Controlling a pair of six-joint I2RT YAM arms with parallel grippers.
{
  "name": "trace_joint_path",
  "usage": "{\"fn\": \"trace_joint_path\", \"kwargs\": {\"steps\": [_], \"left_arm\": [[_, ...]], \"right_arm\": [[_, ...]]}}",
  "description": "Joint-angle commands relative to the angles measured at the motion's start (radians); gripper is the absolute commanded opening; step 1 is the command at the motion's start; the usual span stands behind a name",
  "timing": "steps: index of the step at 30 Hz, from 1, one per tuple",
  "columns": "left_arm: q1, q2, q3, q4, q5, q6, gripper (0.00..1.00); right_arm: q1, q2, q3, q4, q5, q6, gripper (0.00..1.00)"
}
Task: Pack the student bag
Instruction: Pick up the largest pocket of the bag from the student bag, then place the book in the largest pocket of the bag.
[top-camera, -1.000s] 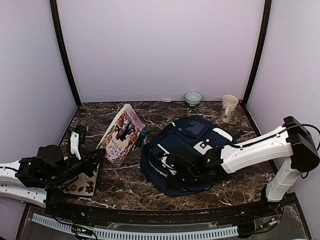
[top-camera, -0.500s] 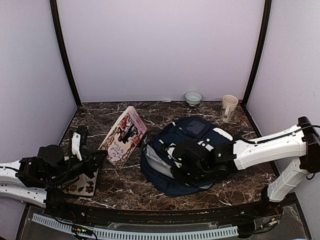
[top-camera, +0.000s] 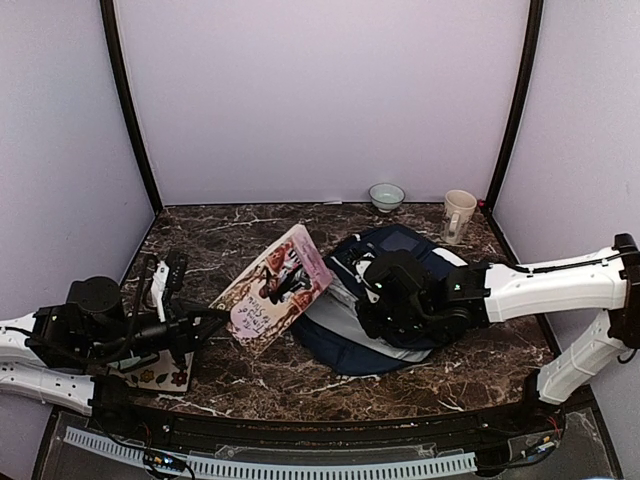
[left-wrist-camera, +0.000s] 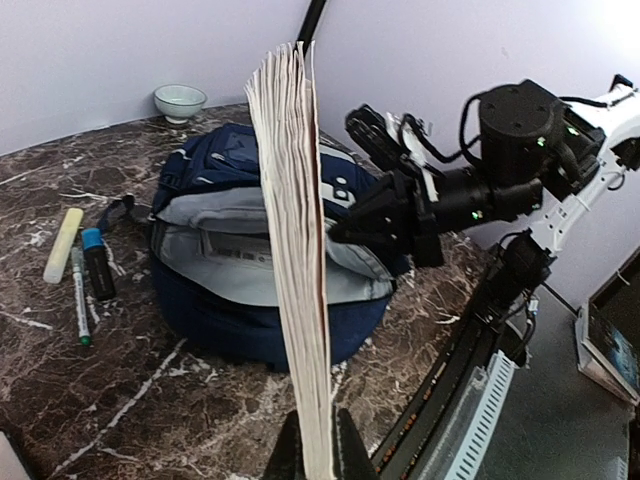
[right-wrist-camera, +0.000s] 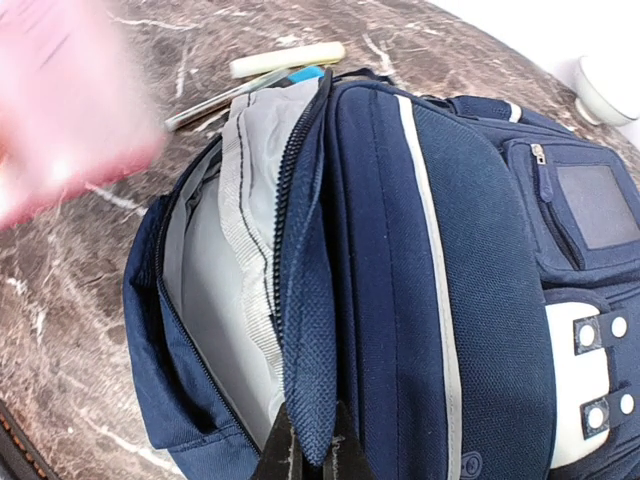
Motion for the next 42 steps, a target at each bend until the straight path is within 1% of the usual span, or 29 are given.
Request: {"fn": "trace_joint_path", "kwargs": {"steps": [1,3,10,19,22,26,30,32,35,39,42], "left_arm": [[0.001,-0.018,0.045,0.016,0.176,0.044,0.00],[0.001,-0.013,0.046,0.015,0.209,0.056,0.00],[0.001,0.045,0.041,0.041,0.245,0.063,0.00],[0.002,0.256,0.040,0.119,0.328,0.059,0.00],[0.001,0.323,0.043,0.158,0.284,0.043,0.00],[0.001,0.380,0.045,0.200,0.193,-0.015,0.00],[0.003,0.407,0.011,0.317,0.170,-0.038,0.00],[0.005,0.430,0.009,0.339,0.143,-0.044,0.00],[0.039,0.466,0.001,0.379,0.148,-0.075,0.00],[0.106,0.522,-0.041,0.494,0.224,-0.118,0.00],[0.150,0.576,-0.058,0.564,0.279,-0.147,0.00]], "right_arm": [[-0.040,-0.054,0.041,0.073,0.092,-0.022,0.00],[-0.044,-0.065,0.051,0.073,0.093,-0.027,0.00],[-0.045,-0.114,0.065,0.073,0.089,-0.037,0.00],[-0.045,-0.151,0.055,0.071,0.083,-0.042,0.00],[-0.046,-0.153,0.055,0.069,0.070,-0.035,0.00],[-0.046,-0.162,0.053,0.072,0.033,-0.030,0.00],[-0.045,-0.189,0.031,0.091,-0.014,-0.028,0.00],[-0.046,-0.204,0.018,0.104,-0.036,-0.030,0.00],[-0.045,-0.223,0.003,0.118,-0.067,-0.031,0.00],[-0.043,-0.238,-0.016,0.136,-0.123,-0.034,0.00],[-0.039,-0.245,-0.030,0.139,-0.137,-0.032,0.00]]}}
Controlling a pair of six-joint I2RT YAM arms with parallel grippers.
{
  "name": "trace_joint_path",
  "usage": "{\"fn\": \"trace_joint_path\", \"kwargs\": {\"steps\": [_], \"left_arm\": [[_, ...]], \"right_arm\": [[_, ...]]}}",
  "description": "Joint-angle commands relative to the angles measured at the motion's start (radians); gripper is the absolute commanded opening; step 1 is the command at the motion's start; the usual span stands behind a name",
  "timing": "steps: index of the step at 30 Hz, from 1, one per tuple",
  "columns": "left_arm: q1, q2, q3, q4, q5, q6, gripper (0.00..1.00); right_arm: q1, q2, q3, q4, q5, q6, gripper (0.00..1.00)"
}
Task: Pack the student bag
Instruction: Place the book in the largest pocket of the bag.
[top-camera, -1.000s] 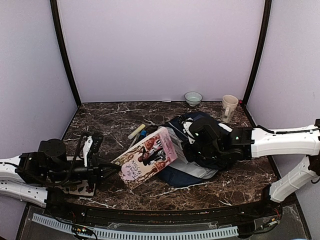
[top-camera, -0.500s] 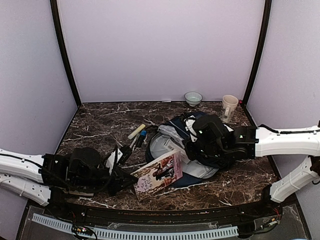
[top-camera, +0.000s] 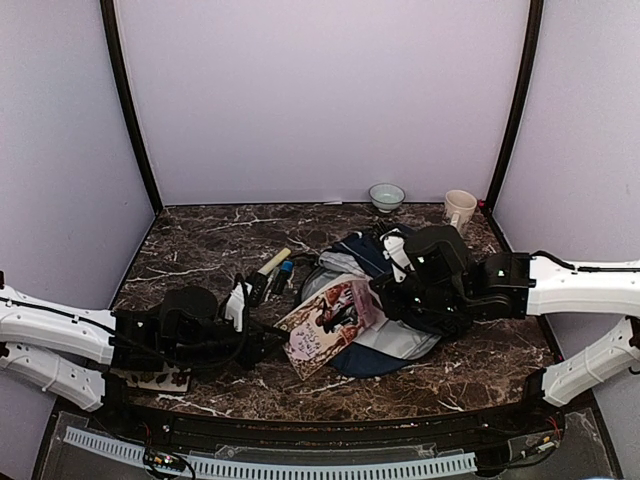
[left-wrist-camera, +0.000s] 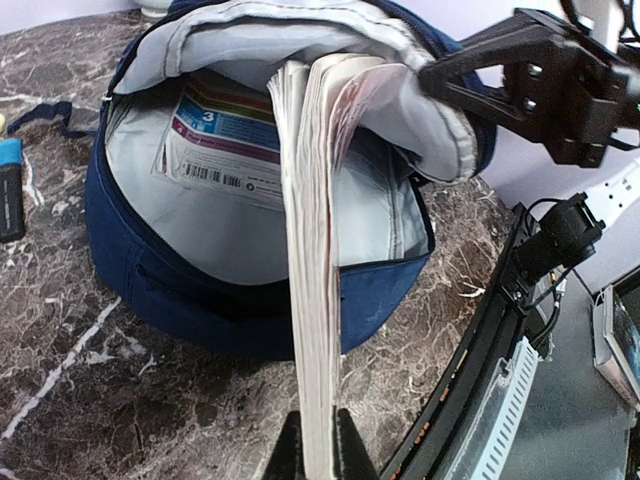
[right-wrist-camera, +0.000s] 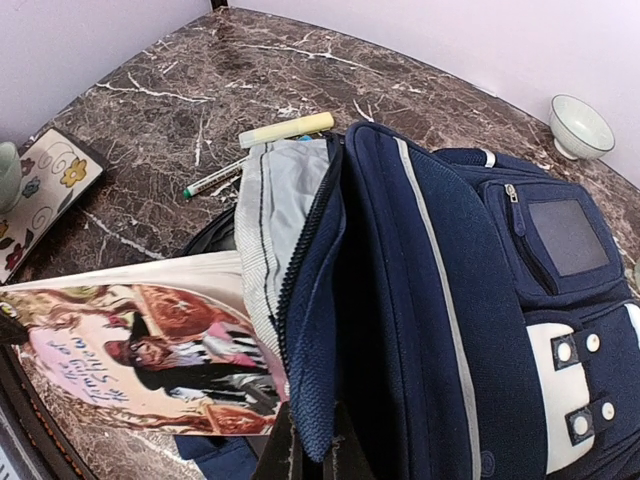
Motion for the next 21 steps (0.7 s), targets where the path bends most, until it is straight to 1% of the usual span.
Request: {"fn": "trace_joint_path", "kwargs": {"steps": [1,4,9,15,18,21], "left_arm": [[0.059,0.068,-0.034,0.197,0.091,-0.060,0.00],[0.074,0.123,-0.034,0.267,0.135,-0.089,0.00],[0.088,0.182,-0.041,0.320,0.117,-0.159,0.00],[0.094,0.234,-0.039,0.315,0.070,-0.225,0.00],[0.094,0.263,-0.014,0.266,0.038,-0.243,0.00],[0.095,0.284,-0.014,0.294,0.052,-0.249,0.00]], "right_arm": [[0.016,-0.045,-0.010,0.151,-0.081,0.007,0.00],[0.024,-0.052,-0.021,0.156,-0.099,0.008,0.00],[0.049,-0.053,-0.018,0.154,-0.099,0.010,0.00],[0.092,-0.041,0.010,0.138,-0.076,0.002,0.00],[0.101,-0.035,0.023,0.128,-0.056,0.000,0.00],[0.106,-0.035,0.028,0.127,-0.054,0.000,0.00]]}}
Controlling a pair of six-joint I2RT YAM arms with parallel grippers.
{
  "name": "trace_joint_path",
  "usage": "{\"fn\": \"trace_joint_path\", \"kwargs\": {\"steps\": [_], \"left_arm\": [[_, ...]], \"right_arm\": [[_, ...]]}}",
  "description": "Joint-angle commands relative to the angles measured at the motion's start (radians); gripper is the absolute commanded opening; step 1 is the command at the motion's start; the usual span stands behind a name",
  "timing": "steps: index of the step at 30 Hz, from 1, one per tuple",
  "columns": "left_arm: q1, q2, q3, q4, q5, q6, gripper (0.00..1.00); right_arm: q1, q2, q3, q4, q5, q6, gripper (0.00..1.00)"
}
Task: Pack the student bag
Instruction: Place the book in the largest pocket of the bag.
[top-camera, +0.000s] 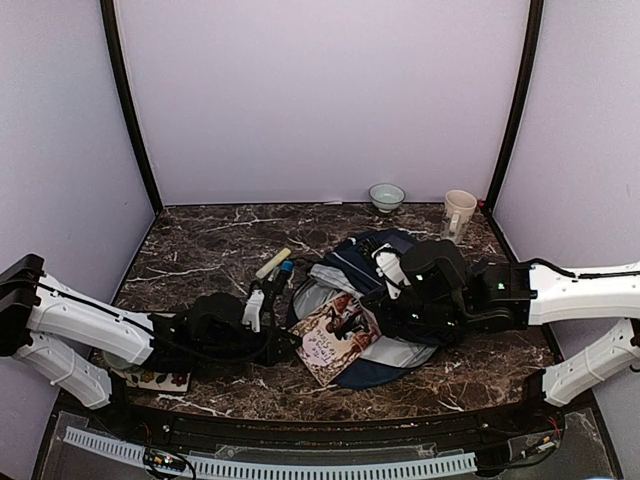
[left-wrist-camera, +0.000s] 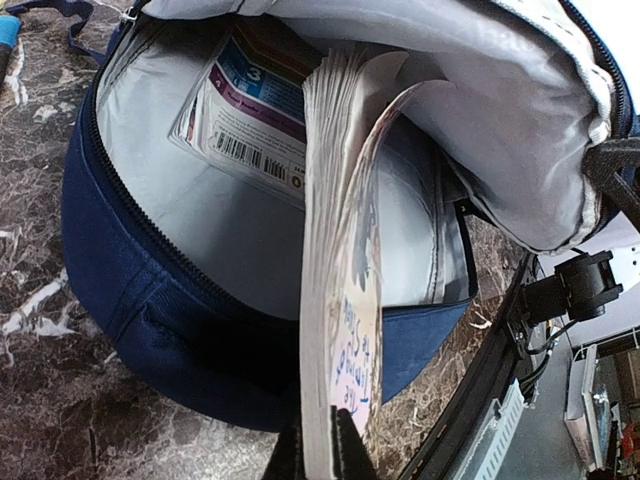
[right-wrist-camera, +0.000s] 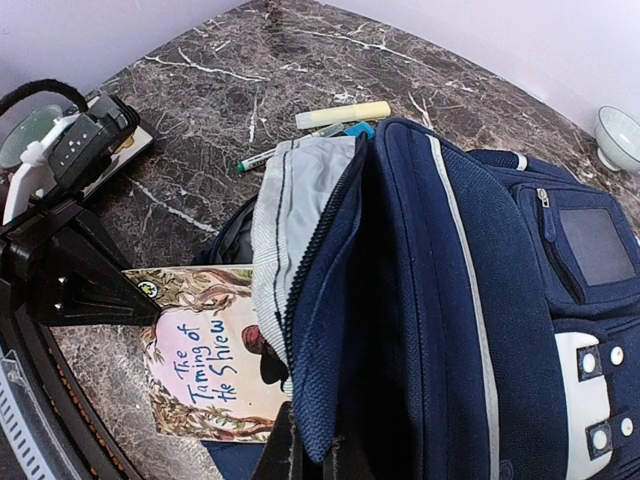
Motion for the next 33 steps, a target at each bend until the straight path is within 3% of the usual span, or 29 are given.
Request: {"fn": "trace_joint_path", "kwargs": {"steps": [1,7,18,26,33], "left_arm": [[0.009,0.021,0.015,0.066,-0.030,-0.028,0.00],[0.016,0.049,0.038,-0.029,-0.129,-0.132,0.00],[0.027,0.060,0.063,-0.097,-0.079,-0.202,0.00],[0.027,0.129,0.096,-0.056,-0.042,-0.210,0.00],[0.029,0.253,0.154,0.058,-0.047,-0.202,0.00]], "right_arm": [[0.031,-0.024,0.058,0.111,-0.013,0.000,0.00],[0.053,-0.008,0.067,0.103,0.004,0.006,0.00],[0.064,-0.011,0.157,0.034,0.141,-0.007,0.00],[0.086,-0.005,0.100,0.074,-0.040,-0.042,0.00],[0.131,0.041,0.033,0.103,-0.061,-0.039,0.00]]}}
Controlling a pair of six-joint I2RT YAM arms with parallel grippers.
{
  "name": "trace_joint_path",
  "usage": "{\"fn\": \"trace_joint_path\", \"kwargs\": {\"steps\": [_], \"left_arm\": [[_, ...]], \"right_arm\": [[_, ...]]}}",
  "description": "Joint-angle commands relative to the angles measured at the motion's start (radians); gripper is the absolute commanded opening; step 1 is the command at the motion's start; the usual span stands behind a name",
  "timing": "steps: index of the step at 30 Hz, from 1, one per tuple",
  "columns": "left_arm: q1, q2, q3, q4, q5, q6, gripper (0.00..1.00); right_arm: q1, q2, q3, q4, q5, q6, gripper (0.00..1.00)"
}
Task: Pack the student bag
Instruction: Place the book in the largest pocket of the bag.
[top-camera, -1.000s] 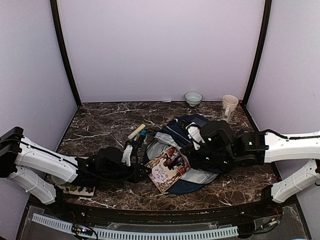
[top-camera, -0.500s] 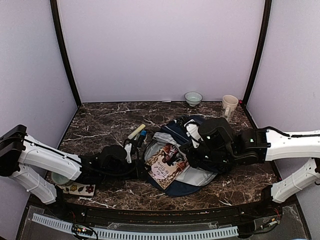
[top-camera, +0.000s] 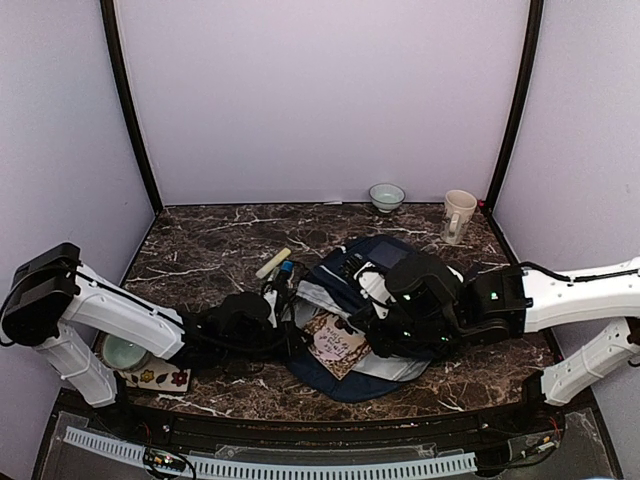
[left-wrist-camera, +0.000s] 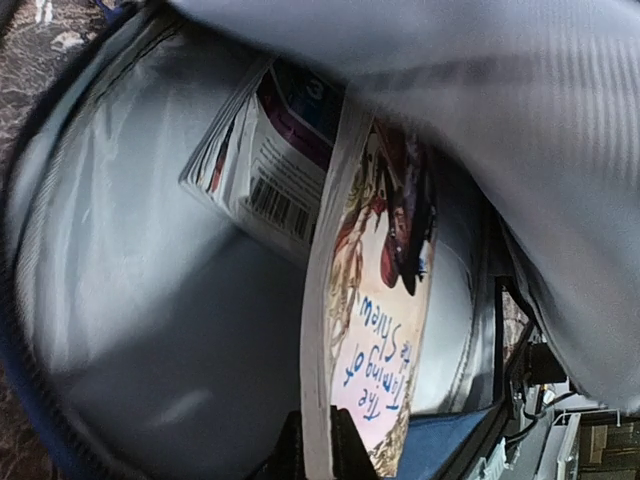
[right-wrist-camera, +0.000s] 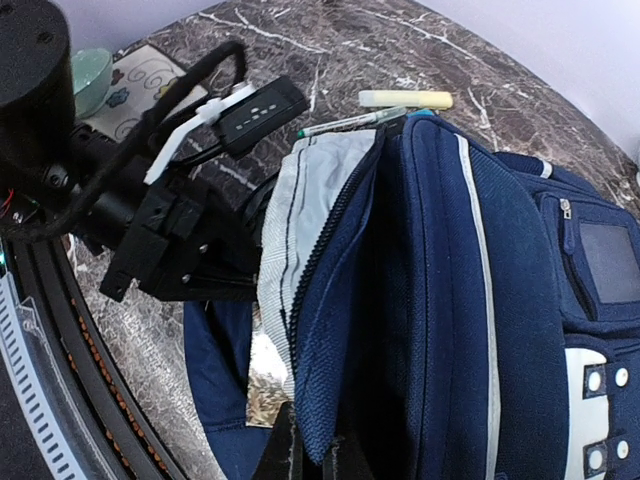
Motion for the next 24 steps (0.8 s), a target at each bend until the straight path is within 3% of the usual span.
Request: {"fn": "trace_joint_path", "kwargs": {"steps": [1,8,12,17,19,20,21,24], "left_arm": [[0.011,0.077,0.072,0.047,-0.027,0.010,0.00],[0.061,0.228,0.186,0.120,-0.017,0.012,0.00],[0.094,0.306,0.229,0.209,0.056,0.019,0.00],[0.087,0.253,0.153,0.256,0.050,0.043,0.02],[0.077,0.197,0.095,0.257,0.020,0.054,0.16],[0.068,0.168,0.073,0.254,0.006,0.063,0.33],[0.058,0.141,0.050,0.247,-0.007,0.069,0.43],[0.027,0.067,-0.006,0.209,-0.054,0.083,0.60]], "right_arm": [[0.034,0.004,-0.016,0.159,-0.066,-0.003,0.00],[0.038,0.021,-0.025,0.157,-0.088,0.000,0.00],[0.039,0.024,-0.038,0.153,-0.040,0.014,0.00],[0.038,-0.003,-0.085,0.175,-0.023,0.051,0.00],[0.038,-0.010,-0.108,0.192,-0.031,0.066,0.00],[0.038,-0.012,-0.119,0.200,-0.037,0.074,0.00],[0.038,-0.013,-0.126,0.208,-0.043,0.079,0.00],[0.039,-0.009,-0.147,0.224,-0.046,0.097,0.00]]}}
